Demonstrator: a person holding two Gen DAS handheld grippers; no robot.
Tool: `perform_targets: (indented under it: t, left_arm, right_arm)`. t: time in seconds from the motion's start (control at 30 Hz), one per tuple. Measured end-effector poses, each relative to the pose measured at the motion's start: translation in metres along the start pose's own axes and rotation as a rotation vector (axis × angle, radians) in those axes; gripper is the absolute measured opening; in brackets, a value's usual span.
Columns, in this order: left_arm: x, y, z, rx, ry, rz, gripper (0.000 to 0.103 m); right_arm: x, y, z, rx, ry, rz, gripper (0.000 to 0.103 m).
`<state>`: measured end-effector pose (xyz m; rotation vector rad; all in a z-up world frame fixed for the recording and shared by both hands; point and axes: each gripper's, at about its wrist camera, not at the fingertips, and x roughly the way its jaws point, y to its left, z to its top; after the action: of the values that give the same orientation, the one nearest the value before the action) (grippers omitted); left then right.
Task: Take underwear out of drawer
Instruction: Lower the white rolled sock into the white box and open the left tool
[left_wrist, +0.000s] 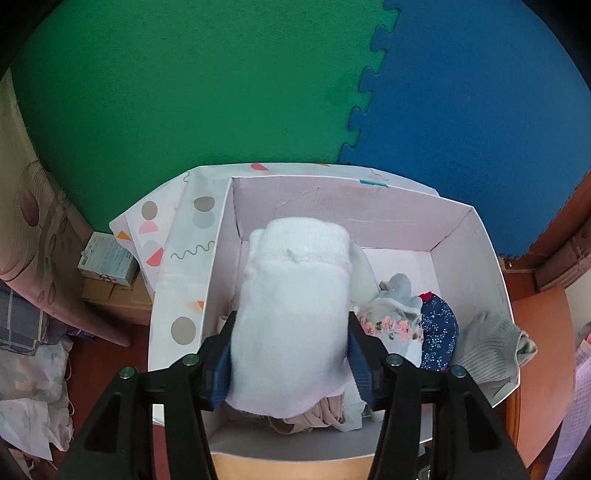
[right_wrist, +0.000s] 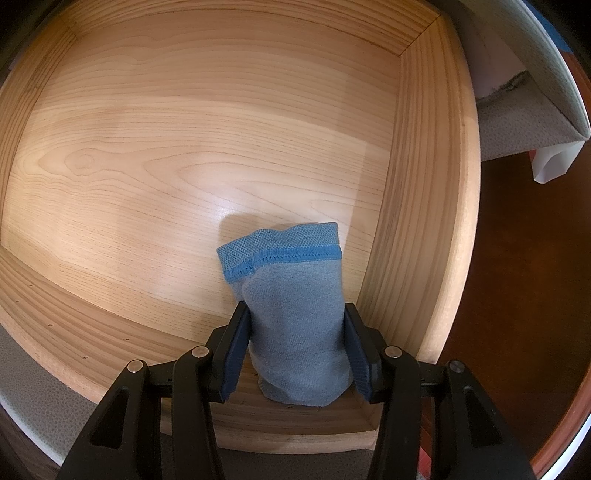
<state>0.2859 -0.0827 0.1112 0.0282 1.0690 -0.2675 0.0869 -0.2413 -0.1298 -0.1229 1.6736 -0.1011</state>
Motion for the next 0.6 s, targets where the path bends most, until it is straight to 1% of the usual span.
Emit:
perform_targets:
  t: [0.17, 0.47, 0.5, 0.6]
  left_arm:
    - [-0.004, 0.001, 0.002, 0.002, 0.012, 0.013, 0.055]
    - [-0.017, -0.004, 0.002, 0.032, -0.001, 0.024, 0.055]
    - [-0.018, -0.004, 0.001, 0.038, -0.001, 0.024, 0.057]
    - [-0.023, -0.007, 0.001, 0.042, -0.007, 0.015, 0.057]
  right_arm:
    - [0.000, 0.001, 0.000, 0.000, 0.000, 0.000, 0.047]
    - [-0.001, 0.000, 0.000, 0.000, 0.000, -0.001, 0.047]
    - [-0.001, 0.000, 0.000, 0.000, 0.000, -0.001, 0.047]
    - [-0.001, 0.000, 0.000, 0.000, 0.000, -0.001, 0.047]
